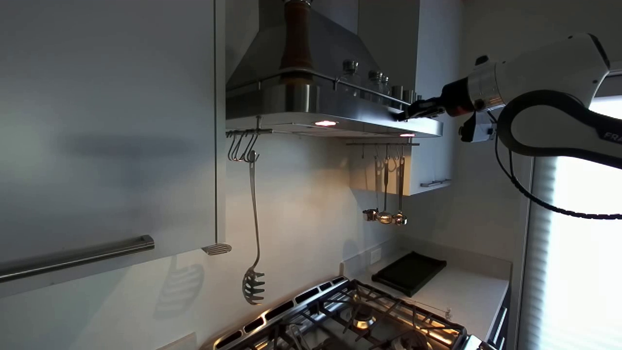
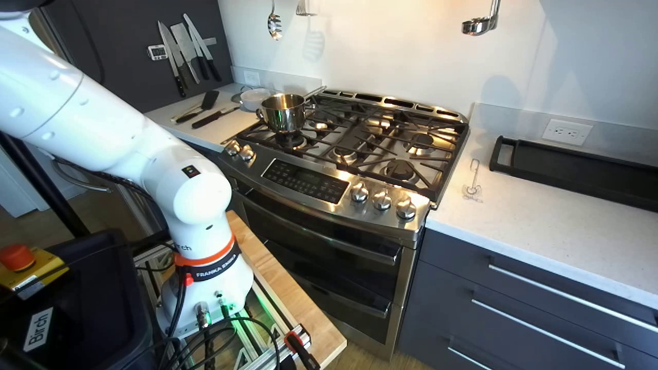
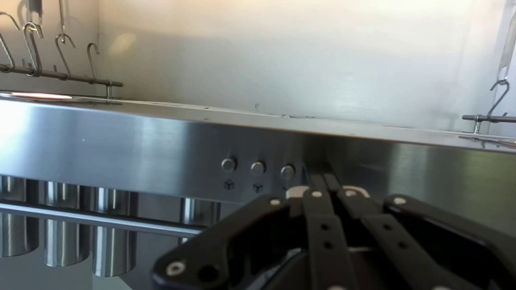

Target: Press a button on the range hood to turn on the light

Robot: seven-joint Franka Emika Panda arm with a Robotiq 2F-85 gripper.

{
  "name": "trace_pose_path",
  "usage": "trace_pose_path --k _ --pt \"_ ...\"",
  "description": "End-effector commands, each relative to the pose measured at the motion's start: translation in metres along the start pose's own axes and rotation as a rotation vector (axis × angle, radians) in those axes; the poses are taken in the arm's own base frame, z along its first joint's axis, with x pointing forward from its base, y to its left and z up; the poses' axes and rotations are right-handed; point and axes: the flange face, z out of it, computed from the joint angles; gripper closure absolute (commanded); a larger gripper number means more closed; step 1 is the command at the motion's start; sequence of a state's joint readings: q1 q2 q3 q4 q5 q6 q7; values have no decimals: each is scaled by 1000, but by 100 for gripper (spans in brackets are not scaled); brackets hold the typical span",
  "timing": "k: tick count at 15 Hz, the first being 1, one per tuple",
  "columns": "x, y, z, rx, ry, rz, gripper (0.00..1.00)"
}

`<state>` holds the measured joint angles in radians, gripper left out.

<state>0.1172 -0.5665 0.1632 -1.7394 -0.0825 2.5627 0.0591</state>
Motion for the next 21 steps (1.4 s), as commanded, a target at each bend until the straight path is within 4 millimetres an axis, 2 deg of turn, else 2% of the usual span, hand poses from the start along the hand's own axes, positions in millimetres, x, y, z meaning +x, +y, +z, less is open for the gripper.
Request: trace_pose_path --k 1,11,19,20,21 --pt "-7 -3 3 -9 -36 -14 100" --pt "-5 -8 -10 -26 -36 -27 100" --pt "-5 -2 -35 -70 -65 -10 100" --pt "-6 -1 -38 -72 -74 -12 92" --pt "-6 -1 -41 -74 -84 -11 72"
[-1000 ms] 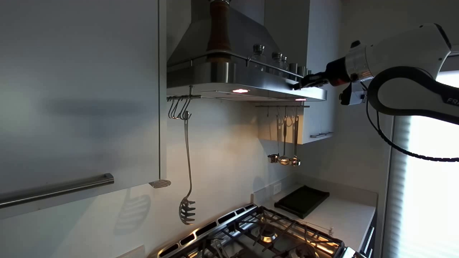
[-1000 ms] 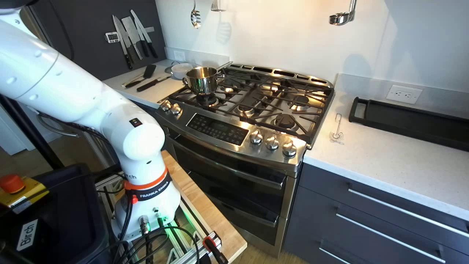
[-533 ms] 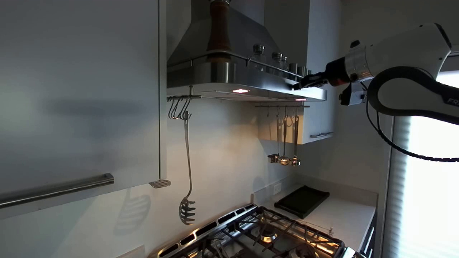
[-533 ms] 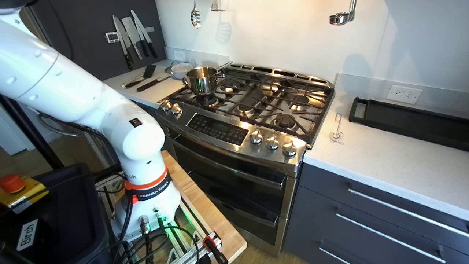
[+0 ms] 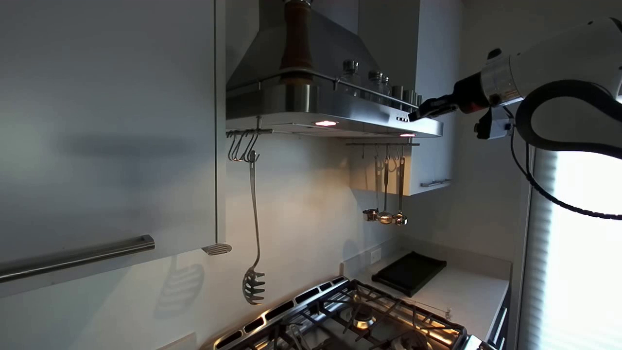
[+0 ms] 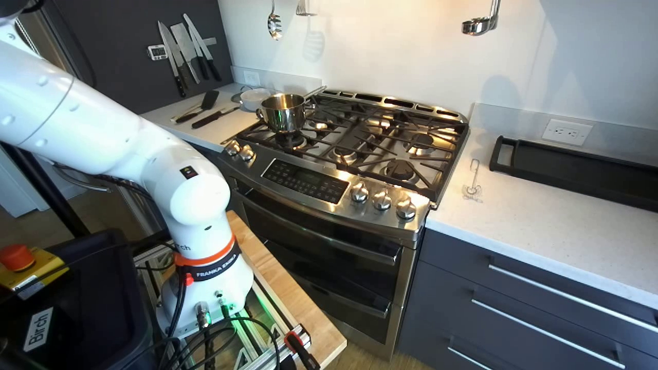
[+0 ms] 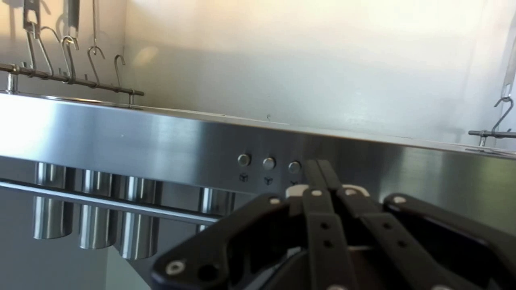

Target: Press a button on the range hood to turn on the light

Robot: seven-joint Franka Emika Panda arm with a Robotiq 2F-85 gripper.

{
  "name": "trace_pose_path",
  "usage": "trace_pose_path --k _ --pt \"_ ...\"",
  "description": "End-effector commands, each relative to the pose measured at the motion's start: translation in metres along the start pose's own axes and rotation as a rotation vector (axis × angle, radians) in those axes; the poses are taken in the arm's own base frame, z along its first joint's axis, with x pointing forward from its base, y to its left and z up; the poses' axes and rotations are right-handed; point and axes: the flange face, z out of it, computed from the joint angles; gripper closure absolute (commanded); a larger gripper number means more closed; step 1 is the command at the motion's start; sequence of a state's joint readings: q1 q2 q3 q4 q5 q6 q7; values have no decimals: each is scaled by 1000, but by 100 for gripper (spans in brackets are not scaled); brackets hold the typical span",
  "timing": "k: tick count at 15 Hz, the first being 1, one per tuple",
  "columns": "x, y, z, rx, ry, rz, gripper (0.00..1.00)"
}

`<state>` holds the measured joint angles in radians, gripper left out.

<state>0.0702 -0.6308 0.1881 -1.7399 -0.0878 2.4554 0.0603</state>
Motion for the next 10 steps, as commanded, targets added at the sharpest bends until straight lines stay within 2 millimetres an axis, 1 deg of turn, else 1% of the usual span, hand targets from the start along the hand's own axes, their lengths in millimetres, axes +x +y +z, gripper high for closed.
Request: trace_pose_path --k 1,7,8,10 --pt "-9 2 -14 -22 -56 2 67" --pt "-18 12 -32 -35 -156 46 22" --pt "-20 15 -35 -50 -188 48 13" --pt "-26 21 -37 -55 -239 56 0"
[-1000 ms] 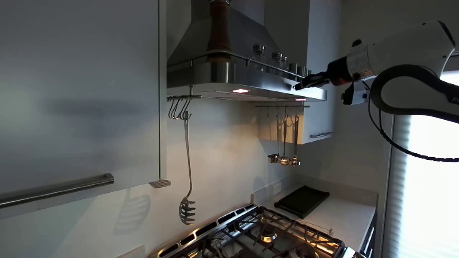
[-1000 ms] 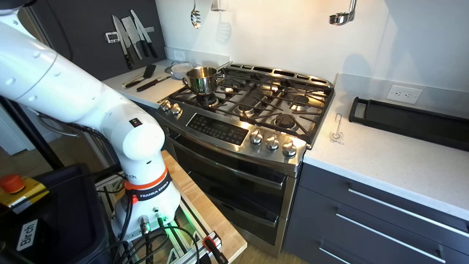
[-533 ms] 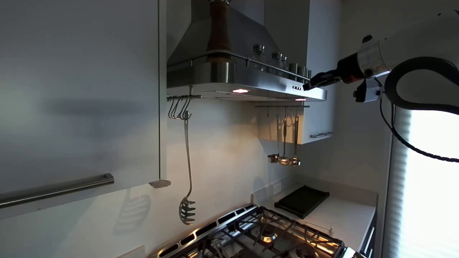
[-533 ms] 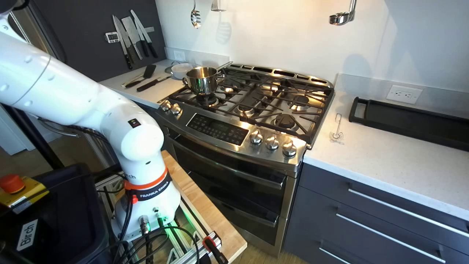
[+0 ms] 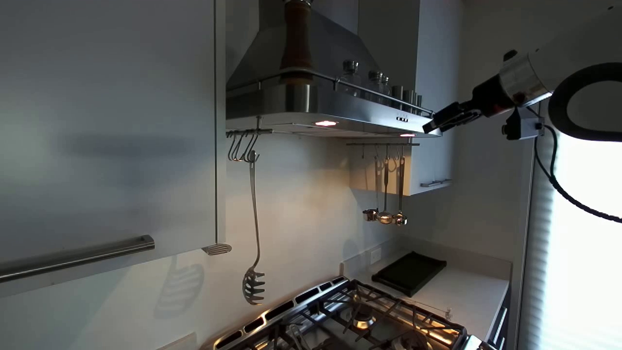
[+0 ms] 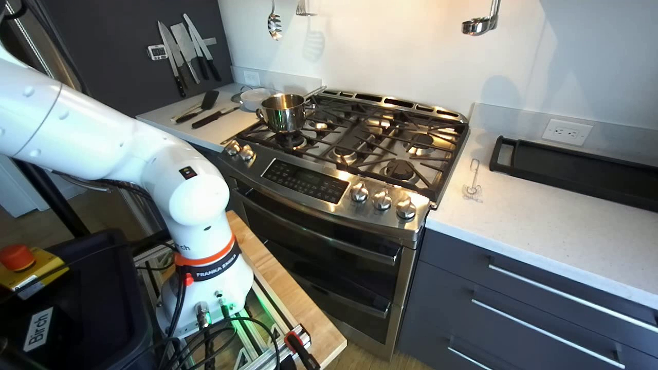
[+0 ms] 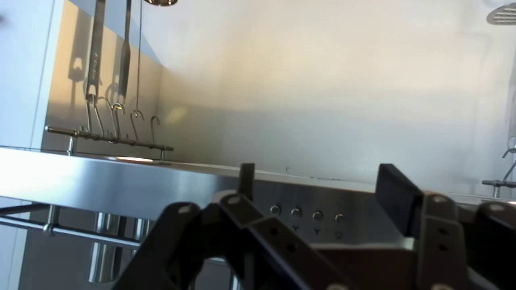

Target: Press a button on the range hood to turn on the light

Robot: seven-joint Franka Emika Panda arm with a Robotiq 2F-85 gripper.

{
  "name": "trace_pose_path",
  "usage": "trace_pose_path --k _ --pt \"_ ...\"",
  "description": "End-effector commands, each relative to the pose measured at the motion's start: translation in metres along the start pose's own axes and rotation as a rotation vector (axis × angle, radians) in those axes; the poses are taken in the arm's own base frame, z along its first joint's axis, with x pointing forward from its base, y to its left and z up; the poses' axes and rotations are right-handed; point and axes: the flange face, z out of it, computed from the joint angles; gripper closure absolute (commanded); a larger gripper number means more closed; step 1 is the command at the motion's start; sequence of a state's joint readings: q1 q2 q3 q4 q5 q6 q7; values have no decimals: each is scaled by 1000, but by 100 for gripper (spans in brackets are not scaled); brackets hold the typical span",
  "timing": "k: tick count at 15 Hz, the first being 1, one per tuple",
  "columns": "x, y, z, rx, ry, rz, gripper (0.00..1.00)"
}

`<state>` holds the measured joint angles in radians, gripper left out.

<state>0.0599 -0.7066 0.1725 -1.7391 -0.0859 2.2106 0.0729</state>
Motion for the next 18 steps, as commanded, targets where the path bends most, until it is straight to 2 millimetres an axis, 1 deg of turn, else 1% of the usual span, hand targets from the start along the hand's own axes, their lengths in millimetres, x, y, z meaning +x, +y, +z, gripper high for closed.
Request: trace_pose_path --k 1,5,8,13,14,15,18 --pt "-13 13 -5 -7 -101 37 0" --pt "-22 27 -2 7 -185 72 0" --pt "-30 29 1 35 -249 87 0" --pt "-51 21 16 115 -348 104 0" --pt "-57 20 22 110 -361 119 0" --pt "-63 17 28 142 -375 128 0" --pt "-82 6 50 153 -422 111 0"
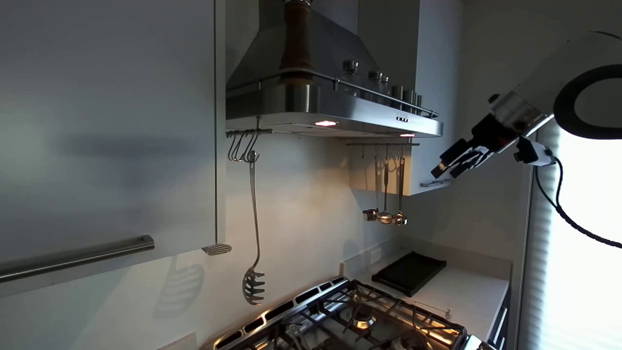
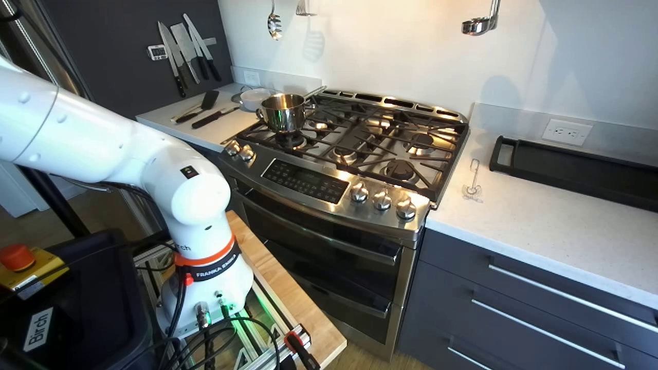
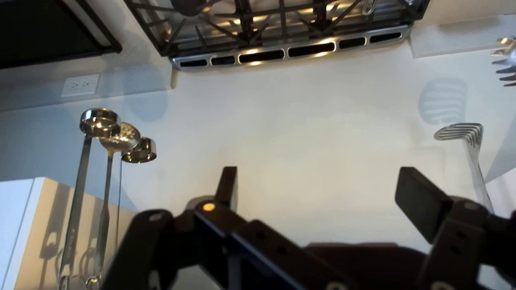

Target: Press a button on the range hood to turn on the light

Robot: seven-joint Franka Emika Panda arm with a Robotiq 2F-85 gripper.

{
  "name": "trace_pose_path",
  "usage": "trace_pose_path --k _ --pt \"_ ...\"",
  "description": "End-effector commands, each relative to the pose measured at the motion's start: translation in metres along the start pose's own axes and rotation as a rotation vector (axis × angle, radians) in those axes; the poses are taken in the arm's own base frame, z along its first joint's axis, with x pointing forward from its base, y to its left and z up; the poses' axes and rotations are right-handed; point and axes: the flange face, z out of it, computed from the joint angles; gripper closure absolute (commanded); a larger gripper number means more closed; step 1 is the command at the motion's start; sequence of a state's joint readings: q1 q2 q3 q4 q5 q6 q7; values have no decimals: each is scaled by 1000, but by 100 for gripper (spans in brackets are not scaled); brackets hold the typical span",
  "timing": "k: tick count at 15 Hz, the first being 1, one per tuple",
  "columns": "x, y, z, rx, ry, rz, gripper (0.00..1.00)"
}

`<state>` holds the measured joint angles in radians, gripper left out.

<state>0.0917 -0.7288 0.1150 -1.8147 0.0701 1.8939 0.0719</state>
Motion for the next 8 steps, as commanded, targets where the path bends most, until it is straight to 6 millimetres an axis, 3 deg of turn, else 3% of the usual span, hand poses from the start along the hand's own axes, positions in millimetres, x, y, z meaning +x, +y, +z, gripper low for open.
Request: trace_pose_path --k 1,3,4,8 --pt "-20 -4 27 26 -62 -5 0" --pt "-24 -4 37 9 -78 -11 0" --pt "-12 -4 32 3 -70 -8 0" --pt "-11 -5 34 2 -72 -9 0"
